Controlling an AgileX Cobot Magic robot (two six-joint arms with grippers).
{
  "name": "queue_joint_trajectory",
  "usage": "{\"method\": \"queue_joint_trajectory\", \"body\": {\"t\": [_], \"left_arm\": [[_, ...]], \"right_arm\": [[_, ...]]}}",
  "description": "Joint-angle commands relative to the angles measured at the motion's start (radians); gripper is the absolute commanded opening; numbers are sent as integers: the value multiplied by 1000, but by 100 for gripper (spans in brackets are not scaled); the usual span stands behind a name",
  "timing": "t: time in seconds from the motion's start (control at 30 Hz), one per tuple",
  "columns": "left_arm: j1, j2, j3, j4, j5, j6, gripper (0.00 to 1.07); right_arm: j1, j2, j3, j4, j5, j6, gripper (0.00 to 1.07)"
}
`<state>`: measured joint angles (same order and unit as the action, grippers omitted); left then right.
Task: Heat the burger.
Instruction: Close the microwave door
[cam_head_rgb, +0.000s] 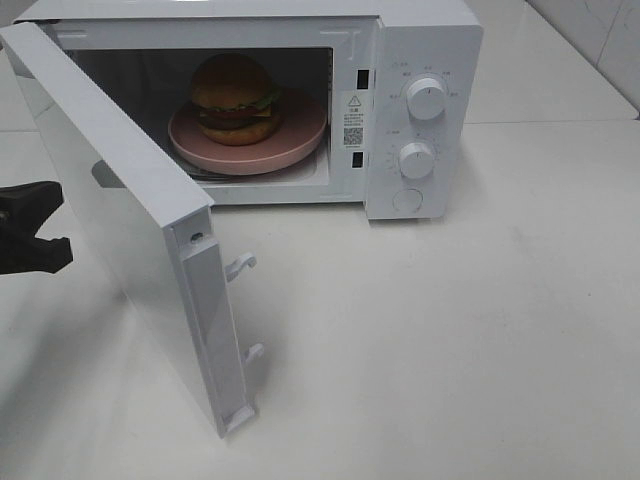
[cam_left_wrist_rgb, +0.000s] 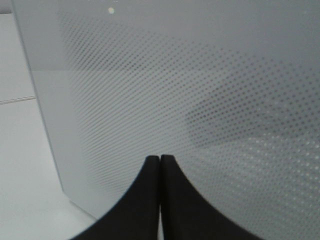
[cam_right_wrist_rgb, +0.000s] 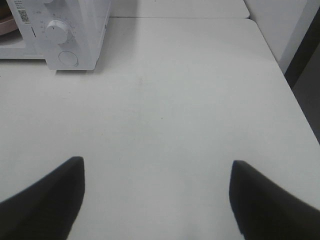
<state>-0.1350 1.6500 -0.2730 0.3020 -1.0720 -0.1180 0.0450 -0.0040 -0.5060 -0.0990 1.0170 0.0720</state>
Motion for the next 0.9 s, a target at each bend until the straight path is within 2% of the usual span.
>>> {"method": "queue_joint_trajectory", "body": {"t": [0.03,0.53,0.8,0.9], "left_arm": [[-30,2,-30,-16,-17,-6,0],[-53,2,-109,-6,73,-11,0],[-120,51,-143,-26,84,-10,0],[-165,76,-162,-62,85,-8,0]], "right_arm": [[-7,-27,2,2,-10,-3,76],[-7,-27,2,2,-10,-4,76],[-7,-27,2,2,-10,-4,76],[-7,-27,2,2,-10,-4,76]]}}
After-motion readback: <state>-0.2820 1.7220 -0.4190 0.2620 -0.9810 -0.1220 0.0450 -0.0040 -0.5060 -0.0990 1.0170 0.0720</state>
